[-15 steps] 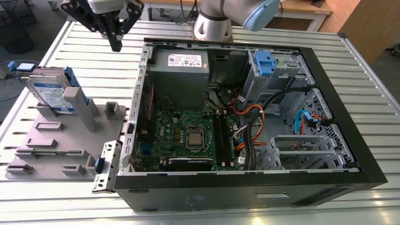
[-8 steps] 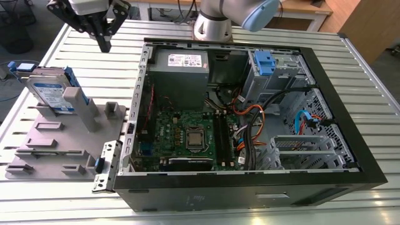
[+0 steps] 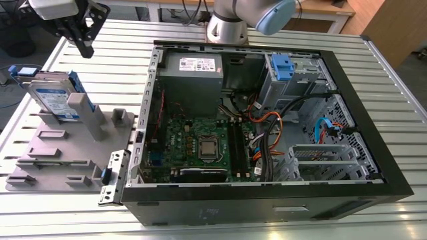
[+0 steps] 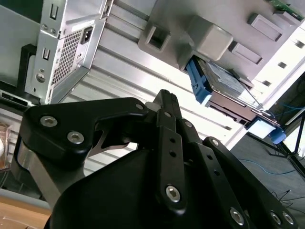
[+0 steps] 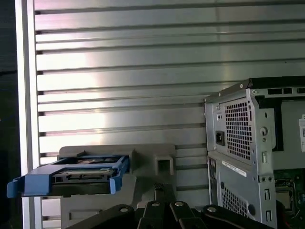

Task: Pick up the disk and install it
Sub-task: 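Reach for the disk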

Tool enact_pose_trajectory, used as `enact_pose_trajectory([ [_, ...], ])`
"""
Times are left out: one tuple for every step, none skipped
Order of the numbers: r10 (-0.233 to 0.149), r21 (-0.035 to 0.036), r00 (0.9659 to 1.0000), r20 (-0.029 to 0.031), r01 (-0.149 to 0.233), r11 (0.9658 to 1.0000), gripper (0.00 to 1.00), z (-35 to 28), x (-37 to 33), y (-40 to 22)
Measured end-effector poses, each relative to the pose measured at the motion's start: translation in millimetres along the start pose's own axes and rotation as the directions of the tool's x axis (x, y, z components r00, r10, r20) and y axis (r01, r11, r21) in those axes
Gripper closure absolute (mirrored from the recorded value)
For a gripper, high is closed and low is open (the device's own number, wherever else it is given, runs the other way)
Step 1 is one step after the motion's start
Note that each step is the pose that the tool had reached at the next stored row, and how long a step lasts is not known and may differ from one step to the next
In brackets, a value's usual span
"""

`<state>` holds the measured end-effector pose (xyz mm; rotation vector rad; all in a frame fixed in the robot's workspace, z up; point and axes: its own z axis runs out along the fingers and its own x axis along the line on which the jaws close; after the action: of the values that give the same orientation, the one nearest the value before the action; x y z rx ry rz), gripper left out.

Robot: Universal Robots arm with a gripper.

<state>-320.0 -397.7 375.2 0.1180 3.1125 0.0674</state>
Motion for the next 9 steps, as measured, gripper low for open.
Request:
enact_pose_trajectory([
  [0.000,0.0001,1.0000,0.0000,0.000,1.0000,0.89,0.8,3.2,-0.3],
  [0.000,0.0002,1.0000,0.0000,0.000,1.0000,0.89,1.6,6.9,-0.6],
  [0.000,0.0003,1.0000,0.0000,0.000,1.0000,0.89,2.5,10.3,-0.9],
  [0.000,0.0004,1.0000,0.0001,0.000,1.0000,0.89,3.3,13.6,-1.2],
  [0.000,0.0007,1.0000,0.0000,0.000,1.0000,0.89,4.0,16.8,-1.4],
  [0.000,0.0009,1.0000,-0.0001,0.000,1.0000,0.89,4.9,20.2,-1.7],
  [0.000,0.0012,1.0000,0.0000,0.000,1.0000,0.89,5.7,23.5,-2.0],
  [0.000,0.0013,1.0000,0.0001,0.000,1.0000,0.89,6.5,26.6,-2.3],
  [0.000,0.0015,1.0000,0.0002,0.000,1.0000,0.89,7.5,29.5,-2.6],
])
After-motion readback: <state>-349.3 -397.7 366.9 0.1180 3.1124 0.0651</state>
